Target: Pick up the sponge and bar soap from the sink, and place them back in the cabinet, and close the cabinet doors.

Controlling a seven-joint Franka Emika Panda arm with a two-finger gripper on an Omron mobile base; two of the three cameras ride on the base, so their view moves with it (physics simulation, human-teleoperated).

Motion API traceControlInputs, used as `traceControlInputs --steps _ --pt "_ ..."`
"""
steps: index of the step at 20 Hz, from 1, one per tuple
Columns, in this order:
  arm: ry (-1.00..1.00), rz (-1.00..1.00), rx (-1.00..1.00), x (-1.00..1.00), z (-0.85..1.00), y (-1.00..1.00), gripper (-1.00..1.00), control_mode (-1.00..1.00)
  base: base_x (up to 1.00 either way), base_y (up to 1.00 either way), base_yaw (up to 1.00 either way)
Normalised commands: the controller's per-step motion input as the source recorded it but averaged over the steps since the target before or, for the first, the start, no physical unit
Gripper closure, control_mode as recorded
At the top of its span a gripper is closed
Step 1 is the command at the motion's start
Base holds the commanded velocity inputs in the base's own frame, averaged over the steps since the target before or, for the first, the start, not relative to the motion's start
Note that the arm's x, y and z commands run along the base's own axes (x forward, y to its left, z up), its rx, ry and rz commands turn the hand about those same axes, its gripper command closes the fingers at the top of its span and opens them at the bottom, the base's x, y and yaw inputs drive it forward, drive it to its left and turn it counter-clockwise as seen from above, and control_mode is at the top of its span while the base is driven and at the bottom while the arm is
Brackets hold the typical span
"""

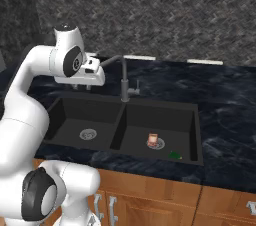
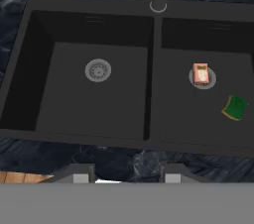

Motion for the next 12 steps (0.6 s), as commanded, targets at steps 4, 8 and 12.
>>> traceControlInputs --steps 4,8,12 --pt "0.01 0.02 0.01 0.0 0.0 -0.18 -1.0 -1.0 0.0 0.0 0.0" --pt "0.01 0.1 0.05 0.0 0.0 -0.69 -1.0 -1.0 0.0 0.0 0.0" --pt "0.01 0.05 0.0 0.0 0.0 -0.69 -1.0 -1.0 0.0 0.0 0.0"
